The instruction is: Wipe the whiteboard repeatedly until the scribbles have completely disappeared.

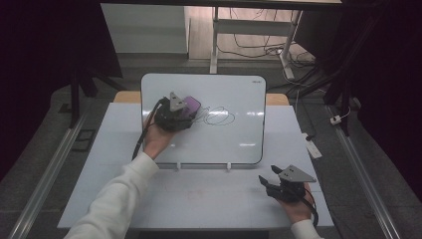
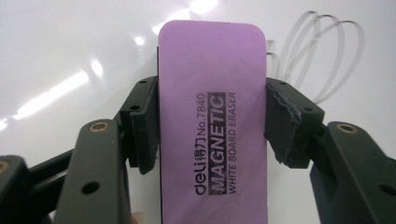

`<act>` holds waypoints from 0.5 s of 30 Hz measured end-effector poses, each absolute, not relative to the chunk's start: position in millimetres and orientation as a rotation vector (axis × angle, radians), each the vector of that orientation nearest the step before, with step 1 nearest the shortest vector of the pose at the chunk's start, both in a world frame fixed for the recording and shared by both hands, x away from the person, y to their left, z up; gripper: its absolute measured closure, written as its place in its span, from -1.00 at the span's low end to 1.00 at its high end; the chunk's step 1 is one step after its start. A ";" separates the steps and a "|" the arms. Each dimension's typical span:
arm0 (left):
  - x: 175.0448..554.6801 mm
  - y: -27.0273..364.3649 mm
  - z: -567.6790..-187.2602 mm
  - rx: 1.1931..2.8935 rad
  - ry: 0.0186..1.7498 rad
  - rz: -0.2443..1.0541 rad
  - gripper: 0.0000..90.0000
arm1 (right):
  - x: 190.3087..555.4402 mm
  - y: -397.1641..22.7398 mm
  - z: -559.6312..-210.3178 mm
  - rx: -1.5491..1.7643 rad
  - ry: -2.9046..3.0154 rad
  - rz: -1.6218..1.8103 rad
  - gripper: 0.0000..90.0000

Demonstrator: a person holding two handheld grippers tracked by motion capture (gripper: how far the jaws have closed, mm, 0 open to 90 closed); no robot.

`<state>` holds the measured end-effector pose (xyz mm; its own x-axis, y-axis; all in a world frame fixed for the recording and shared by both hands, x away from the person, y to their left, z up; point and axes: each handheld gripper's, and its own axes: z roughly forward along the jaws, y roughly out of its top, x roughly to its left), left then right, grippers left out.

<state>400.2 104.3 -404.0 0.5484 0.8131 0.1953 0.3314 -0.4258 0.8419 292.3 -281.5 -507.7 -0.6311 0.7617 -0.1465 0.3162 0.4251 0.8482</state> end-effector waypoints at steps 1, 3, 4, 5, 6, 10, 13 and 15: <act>398.8 98.7 -406.6 2.003 0.908 0.768 -0.07 | 292.4 -281.6 -507.9 0.910 2.162 1.127 -0.15; 396.2 88.6 -411.5 2.015 0.884 0.754 -0.07 | 292.5 -281.6 -508.1 0.910 2.163 1.128 -0.15; 394.9 82.9 -414.1 2.025 0.870 0.752 -0.08 | 292.5 -281.6 -508.0 0.909 2.163 1.127 -0.15; 393.9 78.7 -415.8 2.035 0.858 0.751 -0.07 | 292.5 -281.7 -508.0 0.908 2.163 1.127 -0.15; 392.3 71.7 -418.3 2.046 0.843 0.744 -0.08 | 292.4 -281.6 -507.9 0.909 2.163 1.127 -0.15; 388.7 54.4 -425.0 2.074 0.799 0.718 -0.08 | 292.4 -281.4 -508.0 0.908 2.164 1.125 -0.15; 384.9 49.0 -429.6 2.090 0.771 0.705 -0.08 | 292.5 -281.6 -508.0 0.908 2.163 1.126 -0.15; 384.8 53.9 -428.7 2.088 0.780 0.695 -0.08 | 292.8 -282.1 -508.3 0.912 2.162 1.128 -0.15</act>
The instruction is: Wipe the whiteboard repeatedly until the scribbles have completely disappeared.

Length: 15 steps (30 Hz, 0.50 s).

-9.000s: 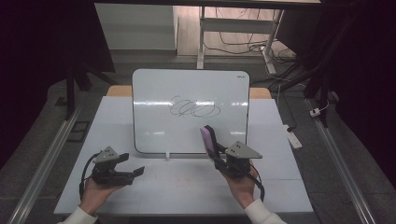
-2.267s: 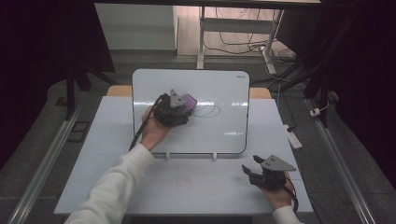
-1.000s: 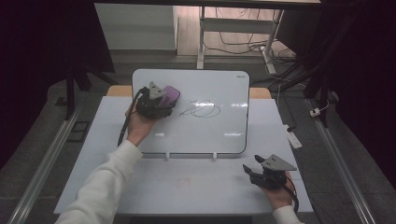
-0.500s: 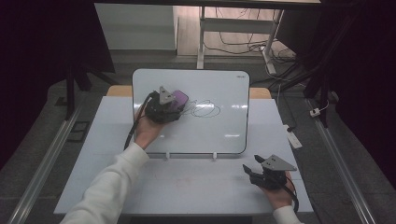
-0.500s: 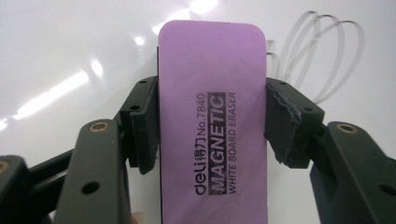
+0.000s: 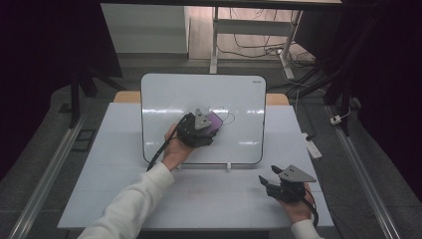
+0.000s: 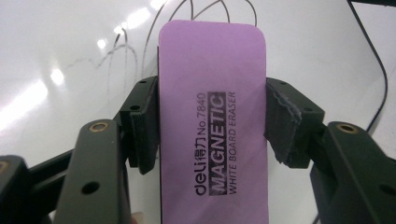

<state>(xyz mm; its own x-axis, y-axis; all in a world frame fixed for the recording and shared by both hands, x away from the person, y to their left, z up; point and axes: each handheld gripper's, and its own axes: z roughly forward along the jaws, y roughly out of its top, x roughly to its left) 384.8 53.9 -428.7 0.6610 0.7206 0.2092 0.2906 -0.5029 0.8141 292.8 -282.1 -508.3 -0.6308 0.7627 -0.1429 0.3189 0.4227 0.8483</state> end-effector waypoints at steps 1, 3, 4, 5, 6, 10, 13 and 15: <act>385.2 58.5 -427.1 2.081 0.795 0.712 -0.08 | 293.0 -282.4 -508.5 0.913 2.163 1.128 -0.15; 387.0 70.7 -422.1 2.062 0.827 0.754 -0.08 | 293.0 -282.5 -508.7 0.915 2.164 1.127 -0.15; 388.9 79.5 -418.7 2.040 0.851 0.773 -0.08 | 292.9 -282.5 -508.6 0.913 2.165 1.126 -0.15; 392.1 91.9 -413.9 2.011 0.884 0.788 -0.08 | 292.7 -282.3 -508.5 0.911 2.164 1.126 -0.15; 394.5 99.3 -410.9 1.994 0.904 0.791 -0.08 | 292.6 -282.0 -508.2 0.911 2.162 1.127 -0.15; 405.7 130.3 -394.1 1.906 0.990 0.822 -0.08 | 292.7 -281.5 -508.0 0.914 2.160 1.126 -0.15; 410.4 135.0 -391.1 1.866 1.019 0.804 -0.08 | 292.7 -281.1 -508.2 0.912 2.162 1.121 -0.15; 410.4 130.3 -393.0 1.880 1.010 0.835 -0.08 | 292.7 -281.4 -508.1 0.915 2.160 1.125 -0.15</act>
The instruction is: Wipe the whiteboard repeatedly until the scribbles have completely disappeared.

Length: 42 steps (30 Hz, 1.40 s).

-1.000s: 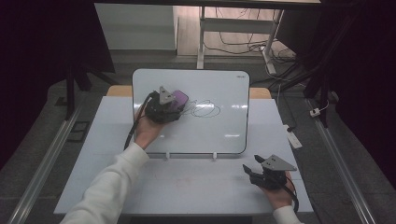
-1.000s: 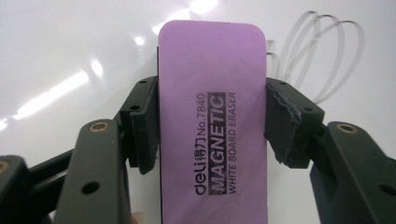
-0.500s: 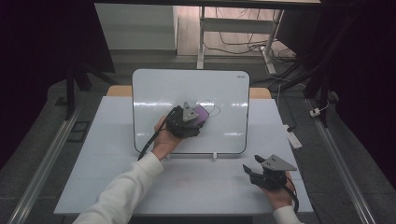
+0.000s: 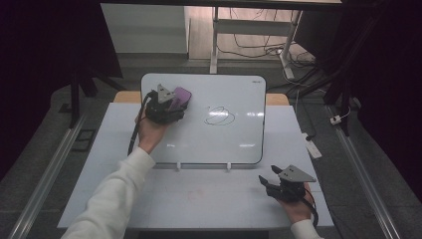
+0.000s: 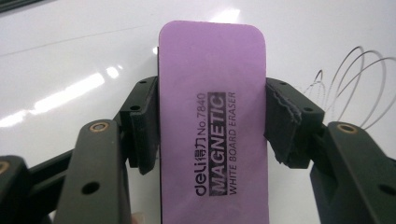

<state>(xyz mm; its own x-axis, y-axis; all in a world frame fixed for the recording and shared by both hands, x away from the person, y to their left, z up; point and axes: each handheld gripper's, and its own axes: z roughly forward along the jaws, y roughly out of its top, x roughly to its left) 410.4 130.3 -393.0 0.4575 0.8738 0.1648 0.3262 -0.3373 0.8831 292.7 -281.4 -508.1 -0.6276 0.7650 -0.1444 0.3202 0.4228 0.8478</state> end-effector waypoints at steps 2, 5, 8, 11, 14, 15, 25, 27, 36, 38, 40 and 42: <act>409.8 122.0 -394.3 1.884 0.987 0.820 -0.08 | 293.0 -282.1 -508.4 0.916 2.161 1.124 -0.15; 408.9 106.4 -397.4 1.911 0.953 0.811 -0.08 | 293.1 -282.1 -508.9 0.916 2.164 1.122 -0.15; 406.9 86.8 -402.3 1.937 0.915 0.806 -0.08 | 292.8 -281.5 -508.5 0.909 2.164 1.124 -0.15; 403.8 66.9 -409.2 1.954 0.867 0.786 -0.08 | 292.9 -281.1 -508.7 0.908 2.166 1.124 -0.15; 399.9 50.2 -416.8 1.974 0.827 0.767 -0.08 | 292.5 -281.1 -508.3 0.906 2.165 1.125 -0.15; 398.7 45.8 -418.7 1.983 0.813 0.763 -0.08 | 292.5 -281.2 -508.2 0.907 2.164 1.127 -0.15; 391.1 20.8 -431.4 2.027 0.747 0.727 -0.08 | 292.7 -281.2 -508.4 0.906 2.165 1.125 -0.15; 392.3 21.8 -430.0 2.040 0.741 0.722 -0.08 | 292.7 -281.5 -508.3 0.910 2.164 1.127 -0.15; 410.8 36.7 -404.0 1.979 0.793 0.761 -0.08 | 292.6 -282.6 -507.9 0.909 2.162 1.129 -0.15; 415.9 42.9 -397.9 1.948 0.819 0.741 -0.08 | 292.6 -283.1 -507.7 0.911 2.160 1.131 -0.15; 418.0 44.2 -396.7 1.943 0.823 0.733 -0.08 | 292.8 -283.3 -508.0 0.916 2.160 1.134 -0.15; 417.4 41.4 -398.0 1.954 0.814 0.755 -0.08 | 293.1 -283.4 -508.4 0.914 2.161 1.131 -0.15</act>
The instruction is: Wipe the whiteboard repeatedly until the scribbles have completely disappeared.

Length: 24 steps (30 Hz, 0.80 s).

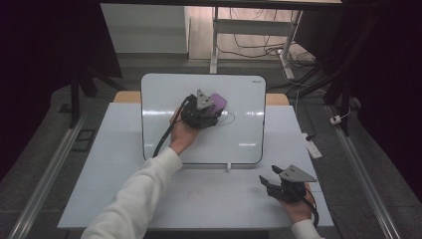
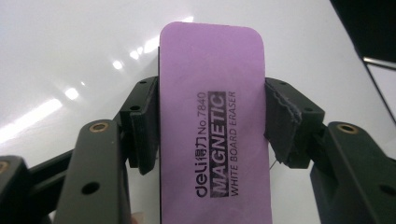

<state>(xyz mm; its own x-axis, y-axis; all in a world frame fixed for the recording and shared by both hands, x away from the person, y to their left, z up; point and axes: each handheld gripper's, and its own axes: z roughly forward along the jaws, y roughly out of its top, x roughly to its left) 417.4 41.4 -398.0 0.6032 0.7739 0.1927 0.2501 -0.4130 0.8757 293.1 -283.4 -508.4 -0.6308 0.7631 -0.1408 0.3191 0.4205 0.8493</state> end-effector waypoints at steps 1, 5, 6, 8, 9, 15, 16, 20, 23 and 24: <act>416.8 39.6 -398.9 1.960 0.803 0.759 -0.08 | 293.0 -283.2 -508.4 0.913 2.162 1.131 -0.15; 412.6 24.1 -405.4 1.997 0.762 0.745 -0.07 | 292.6 -281.9 -508.1 0.911 2.162 1.133 -0.15; 411.2 18.9 -407.7 2.010 0.745 0.739 -0.08 | 292.6 -281.7 -508.1 0.909 2.163 1.132 -0.15; 407.6 8.0 -413.6 2.029 0.713 0.718 -0.08 | 292.5 -281.6 -508.2 0.910 2.164 1.131 -0.15; 405.6 2.7 -417.5 2.037 0.695 0.703 -0.08 | 292.5 -281.5 -508.1 0.909 2.164 1.130 -0.15; 394.7 -15.1 -435.0 2.081 0.627 0.664 -0.08 | 292.3 -282.6 -507.9 0.909 2.164 1.133 -0.15; 394.4 -14.9 -434.9 2.087 0.620 0.667 -0.08 | 292.5 -282.7 -508.2 0.909 2.165 1.133 -0.15; 397.3 -6.5 -427.7 2.078 0.648 0.717 -0.08 | 291.7 -281.9 -507.3 0.905 2.162 1.133 -0.15; 402.8 10.3 -416.2 2.052 0.698 0.792 -0.08 | 291.7 -282.0 -507.2 0.906 2.161 1.133 -0.15; 405.0 17.9 -412.2 2.036 0.722 0.814 -0.08 | 291.9 -282.1 -507.4 0.906 2.161 1.132 -0.15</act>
